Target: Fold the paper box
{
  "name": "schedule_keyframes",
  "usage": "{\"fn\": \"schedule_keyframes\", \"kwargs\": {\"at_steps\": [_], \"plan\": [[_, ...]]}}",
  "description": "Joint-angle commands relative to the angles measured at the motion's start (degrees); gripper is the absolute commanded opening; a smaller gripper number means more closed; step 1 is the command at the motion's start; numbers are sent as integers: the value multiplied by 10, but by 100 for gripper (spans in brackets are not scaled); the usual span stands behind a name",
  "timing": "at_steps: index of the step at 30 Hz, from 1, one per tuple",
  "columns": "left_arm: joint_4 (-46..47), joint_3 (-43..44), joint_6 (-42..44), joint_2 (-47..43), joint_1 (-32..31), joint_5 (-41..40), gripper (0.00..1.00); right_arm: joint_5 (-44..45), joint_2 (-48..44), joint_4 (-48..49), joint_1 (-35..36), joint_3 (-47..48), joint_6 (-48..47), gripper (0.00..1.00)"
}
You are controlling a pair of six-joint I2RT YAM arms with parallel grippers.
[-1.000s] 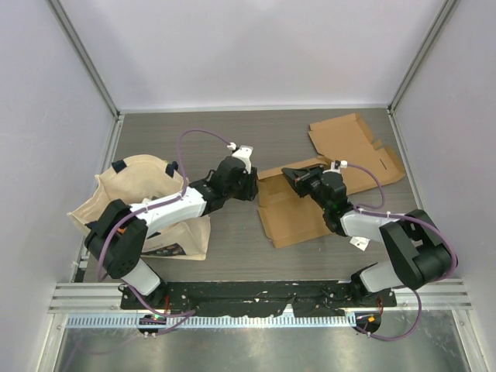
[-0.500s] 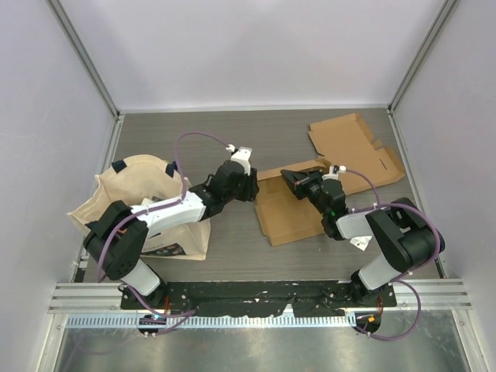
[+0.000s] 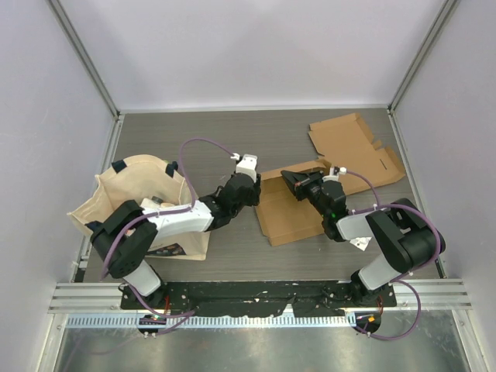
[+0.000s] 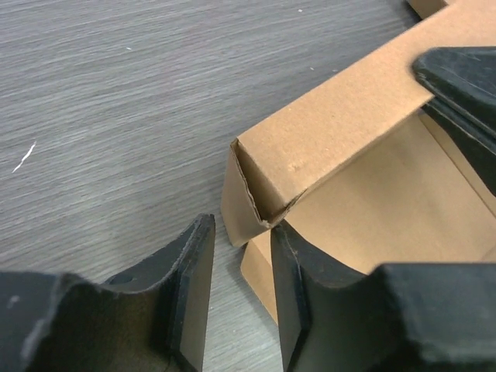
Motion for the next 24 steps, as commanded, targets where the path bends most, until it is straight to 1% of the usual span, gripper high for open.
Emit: {"fn": "schedule_keyframes", "kwargs": {"at_steps": [1, 3, 4, 5, 7, 9, 10, 11, 12, 13, 14, 15, 16, 17, 18, 19, 20, 21, 22, 23, 24], "plan": [[56, 24, -6, 34, -15, -116, 35, 8, -14, -16, 8, -6, 14, 1], [59, 35, -7, 48, -23, -173, 29, 12, -17, -20, 8, -7, 20, 1], [61, 38, -3, 61, -32, -186, 28, 13, -17, -22, 8, -4, 21, 1], [77, 38, 2, 65, -36, -223, 28, 12, -16, -25, 9, -3, 25, 1], [101, 33, 9, 77, -44, -246, 27, 12, -12, -24, 12, -1, 32, 1], [145, 31, 18, 98, -44, -257, 27, 13, -6, -25, 16, 2, 38, 1], [144, 37, 19, 105, -44, -264, 26, 15, -4, -26, 20, 2, 42, 1], [141, 52, 20, 122, -44, -273, 23, 15, -1, -24, 24, 2, 49, 1], [135, 61, 20, 131, -45, -305, 21, 18, 3, -22, 27, 2, 56, 1], [122, 70, 19, 143, -45, -319, 18, 18, 6, -20, 30, -2, 64, 1], [108, 95, 14, 165, -46, -341, 7, 36, 11, -12, 34, -3, 71, 1], [86, 113, 3, 183, -47, -375, 3, 41, 15, 0, 43, -6, 84, 1], [11, 136, -24, 200, -47, -433, 0, 48, 14, 3, 48, -11, 89, 1], [-44, 194, -55, 216, -46, -466, 0, 66, 13, 7, 53, -14, 93, 1], [-99, 224, -84, 251, -47, -481, 0, 74, 9, -4, 65, -14, 97, 1], [-170, 245, -108, 260, -47, -498, 0, 79, 1, -12, 68, -13, 97, 1], [-168, 250, -122, 262, -46, -490, 0, 86, -2, -19, 72, -11, 96, 1], [-145, 235, -112, 249, -47, -482, 0, 91, -5, -39, 73, -10, 95, 1], [-66, 214, -92, 236, -47, -466, 0, 93, -10, -46, 73, -7, 94, 1], [-27, 170, -52, 225, -47, -434, 0, 93, -9, -48, 71, -6, 93, 1], [-3, 156, -40, 216, -47, -416, 0, 93, -10, -43, 71, -7, 90, 1]]}}
